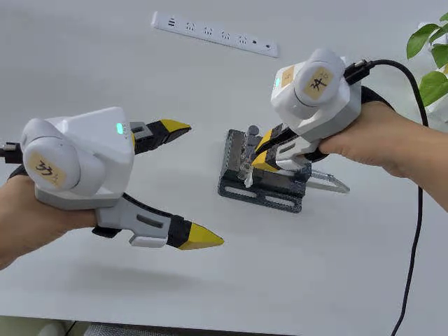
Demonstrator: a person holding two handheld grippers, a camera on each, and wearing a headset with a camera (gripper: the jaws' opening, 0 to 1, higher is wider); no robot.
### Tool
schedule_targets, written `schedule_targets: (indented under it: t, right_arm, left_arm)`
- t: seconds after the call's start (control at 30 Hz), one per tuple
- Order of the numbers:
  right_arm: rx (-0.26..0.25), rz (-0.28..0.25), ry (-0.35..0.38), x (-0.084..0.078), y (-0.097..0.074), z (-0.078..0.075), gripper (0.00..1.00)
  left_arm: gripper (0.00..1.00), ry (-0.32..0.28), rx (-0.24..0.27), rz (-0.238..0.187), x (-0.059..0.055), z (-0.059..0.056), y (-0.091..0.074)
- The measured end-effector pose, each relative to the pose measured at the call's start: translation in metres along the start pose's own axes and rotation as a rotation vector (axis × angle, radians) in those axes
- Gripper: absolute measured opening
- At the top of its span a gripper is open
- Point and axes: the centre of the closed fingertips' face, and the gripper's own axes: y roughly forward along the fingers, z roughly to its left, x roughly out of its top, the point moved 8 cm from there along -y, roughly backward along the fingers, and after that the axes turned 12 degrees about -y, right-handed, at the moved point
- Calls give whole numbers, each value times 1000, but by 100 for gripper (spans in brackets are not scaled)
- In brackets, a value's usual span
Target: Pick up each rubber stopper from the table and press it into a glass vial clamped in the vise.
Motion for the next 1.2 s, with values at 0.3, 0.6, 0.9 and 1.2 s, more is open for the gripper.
schedule_targets:
  t: [0.3,0.6,0.9,1.2]
  right_arm:
    - [12,17,3,-2,7,-1,6]
    - [11,21,4,-2,8,0,6]
    - [17,37,-11,1,10,-1,6]
    - [15,81,-43,6,11,0,6]
  left_arm:
    - [99,-6,-8,-8,0,-2,1]
    - [99,-14,-12,-13,-2,-2,1]
    - [99,-17,-10,-14,-2,-2,1]
    - [98,-22,-11,-19,-2,-2,1]
